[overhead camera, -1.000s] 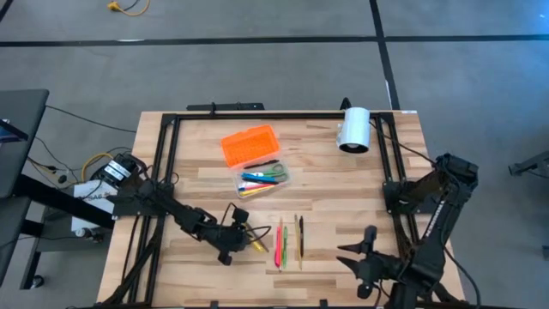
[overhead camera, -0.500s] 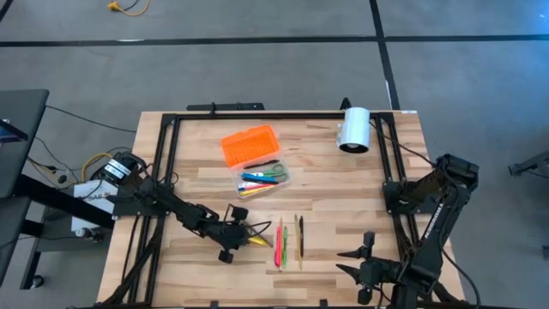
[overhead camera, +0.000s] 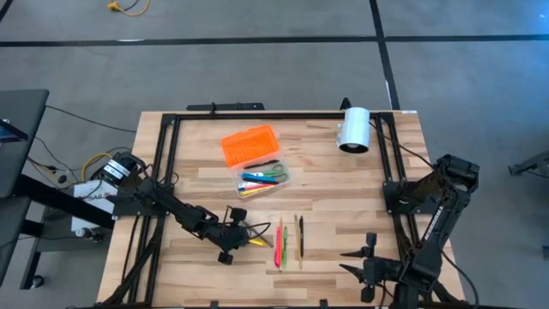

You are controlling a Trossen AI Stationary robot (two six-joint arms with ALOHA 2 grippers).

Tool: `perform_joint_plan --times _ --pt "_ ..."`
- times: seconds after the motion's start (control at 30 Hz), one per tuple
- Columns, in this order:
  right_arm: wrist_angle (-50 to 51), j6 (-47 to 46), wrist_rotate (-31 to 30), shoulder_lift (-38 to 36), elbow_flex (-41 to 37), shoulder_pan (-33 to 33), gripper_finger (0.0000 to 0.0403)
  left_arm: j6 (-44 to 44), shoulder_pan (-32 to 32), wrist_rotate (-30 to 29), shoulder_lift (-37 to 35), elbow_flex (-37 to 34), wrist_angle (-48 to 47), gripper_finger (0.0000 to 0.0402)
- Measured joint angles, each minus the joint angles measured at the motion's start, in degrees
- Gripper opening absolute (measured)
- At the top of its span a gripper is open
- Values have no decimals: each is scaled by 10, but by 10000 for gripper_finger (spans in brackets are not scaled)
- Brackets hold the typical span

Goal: Pick & place school supplies into a supply box
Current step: Put the yellow pen into the supply box

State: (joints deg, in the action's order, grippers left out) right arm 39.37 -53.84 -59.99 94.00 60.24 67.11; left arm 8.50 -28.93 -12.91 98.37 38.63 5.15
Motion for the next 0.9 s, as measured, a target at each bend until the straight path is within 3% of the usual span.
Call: perform_joint_plan --times 0.33,0.9 --pt "-29 -2 -2 0 -23 0 127 3 0 5 1 -1 0 26" --pt "-47 -2 -2 0 -34 0 127 38 0 30 1 -1 -19 61"
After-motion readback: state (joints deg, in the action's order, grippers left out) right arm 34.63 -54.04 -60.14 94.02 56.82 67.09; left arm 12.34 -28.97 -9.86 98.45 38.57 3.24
